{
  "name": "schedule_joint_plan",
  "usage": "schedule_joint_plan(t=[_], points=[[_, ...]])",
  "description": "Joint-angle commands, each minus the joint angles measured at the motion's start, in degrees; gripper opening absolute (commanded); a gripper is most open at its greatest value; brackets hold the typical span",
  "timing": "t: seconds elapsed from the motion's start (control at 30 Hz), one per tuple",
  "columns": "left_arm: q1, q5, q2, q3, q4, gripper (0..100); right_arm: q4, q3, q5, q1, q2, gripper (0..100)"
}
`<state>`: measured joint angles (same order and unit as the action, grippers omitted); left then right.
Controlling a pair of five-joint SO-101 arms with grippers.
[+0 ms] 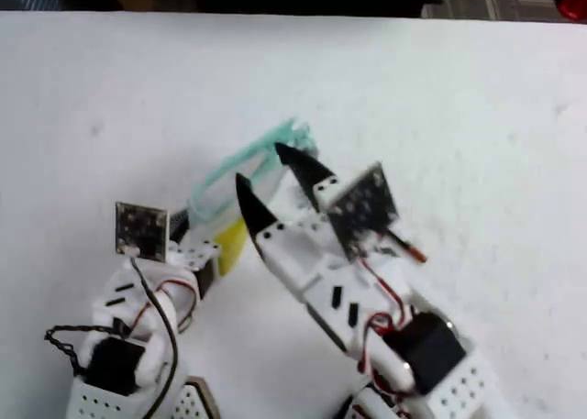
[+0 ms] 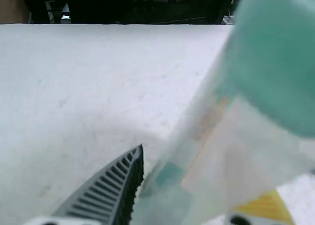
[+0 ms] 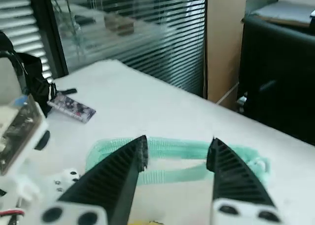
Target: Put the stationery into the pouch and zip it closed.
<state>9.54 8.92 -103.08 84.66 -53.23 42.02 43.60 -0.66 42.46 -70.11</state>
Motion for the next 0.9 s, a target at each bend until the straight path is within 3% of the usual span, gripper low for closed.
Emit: schedule_joint_plan(t=[0.0, 0.2, 0.43, 0.63, 0.87], points=[[-0.57, 0.79, -0.48, -0.53, 1.23, 28, -0.04, -0.62, -0.97, -4.79, -3.30, 18.4], [-0.31, 0.35, -0.48, -0.53, 1.32, 20, 0.22, -2.73, -0.88, -19.56, 2.15, 18.3], [-0.66, 0.35, -0.48, -0.70, 1.32, 17, 1.01, -5.63, -1.05, -33.36, 25.45, 18.3], [-0.66, 0.35, -0.48, -0.62, 1.32, 17, 11.91, -12.84, -15.30, -34.07, 46.90, 18.3], [-0.31, 0.26, -0.48, -0.53, 1.41, 17, 10.33, -15.47, -23.30, -33.89, 63.43, 18.3]])
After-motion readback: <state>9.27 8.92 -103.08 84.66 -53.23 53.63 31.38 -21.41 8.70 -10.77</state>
